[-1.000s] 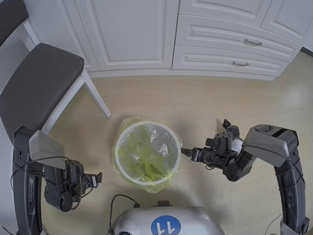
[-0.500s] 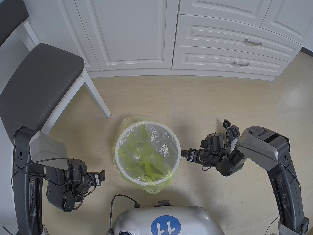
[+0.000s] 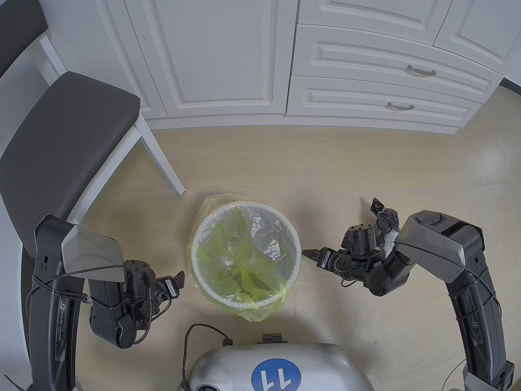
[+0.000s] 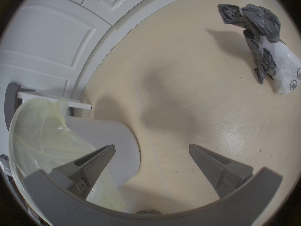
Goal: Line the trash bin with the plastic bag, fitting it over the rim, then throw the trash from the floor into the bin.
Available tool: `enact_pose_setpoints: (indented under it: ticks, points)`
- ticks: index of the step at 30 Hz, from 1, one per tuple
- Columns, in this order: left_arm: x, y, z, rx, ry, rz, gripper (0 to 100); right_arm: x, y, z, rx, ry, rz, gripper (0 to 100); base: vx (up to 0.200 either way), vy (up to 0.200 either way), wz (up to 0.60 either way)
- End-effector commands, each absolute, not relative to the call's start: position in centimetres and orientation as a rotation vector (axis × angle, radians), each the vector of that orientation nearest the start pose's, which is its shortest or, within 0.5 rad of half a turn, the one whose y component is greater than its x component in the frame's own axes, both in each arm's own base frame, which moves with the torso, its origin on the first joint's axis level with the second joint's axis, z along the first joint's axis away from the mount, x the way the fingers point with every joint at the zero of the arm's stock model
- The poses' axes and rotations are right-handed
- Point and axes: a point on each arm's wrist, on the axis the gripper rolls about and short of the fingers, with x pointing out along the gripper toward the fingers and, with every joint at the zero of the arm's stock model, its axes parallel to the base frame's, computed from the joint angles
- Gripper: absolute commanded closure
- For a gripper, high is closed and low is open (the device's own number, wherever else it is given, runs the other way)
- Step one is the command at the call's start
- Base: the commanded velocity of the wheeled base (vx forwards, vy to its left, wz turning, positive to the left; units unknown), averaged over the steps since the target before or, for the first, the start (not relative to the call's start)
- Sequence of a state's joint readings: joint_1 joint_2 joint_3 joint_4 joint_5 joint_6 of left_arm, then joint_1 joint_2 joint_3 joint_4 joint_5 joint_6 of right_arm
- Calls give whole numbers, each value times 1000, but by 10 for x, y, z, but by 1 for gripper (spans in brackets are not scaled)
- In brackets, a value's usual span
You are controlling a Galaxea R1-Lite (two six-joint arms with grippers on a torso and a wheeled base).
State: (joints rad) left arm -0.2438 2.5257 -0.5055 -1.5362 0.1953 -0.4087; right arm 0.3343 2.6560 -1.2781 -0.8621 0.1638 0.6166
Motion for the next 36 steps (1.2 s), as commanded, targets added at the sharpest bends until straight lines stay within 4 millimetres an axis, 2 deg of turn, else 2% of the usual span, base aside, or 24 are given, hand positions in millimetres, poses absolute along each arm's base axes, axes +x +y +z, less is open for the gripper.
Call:
enact_pose_setpoints:
  ticks: [1, 8, 12, 14, 15, 19, 27, 32, 36]
  points:
    - [329, -71, -63, -323, 437, 68, 0, 431, 155, -66, 557, 649, 298, 0, 0, 0, 0]
    - [351, -73, -56, -351, 348, 65, 0, 426, 157, -66, 558, 660, 299, 0, 0, 0, 0]
    - [371, -77, -42, -429, 256, 56, 0, 425, 157, -66, 559, 660, 299, 0, 0, 0, 0]
    - [372, -77, -42, -434, 250, 55, 0, 425, 157, -66, 559, 660, 299, 0, 0, 0, 0]
    - [382, -77, -40, -443, 214, 54, 0, 425, 156, -66, 563, 637, 308, 0, 0, 0, 0]
    - [392, -72, -31, -462, 162, 65, 0, 423, 156, -67, 570, 605, 329, 0, 0, 0, 0]
    - [389, -79, -18, -523, 139, 43, 0, 423, 156, -67, 570, 604, 331, 0, 0, 0, 0]
    - [385, -90, -29, -532, 178, 23, 0, 423, 156, -67, 569, 605, 331, 0, 0, 0, 0]
    - [384, -91, -40, -525, 203, 26, 0, 423, 156, -68, 568, 608, 330, 0, 0, 0, 0]
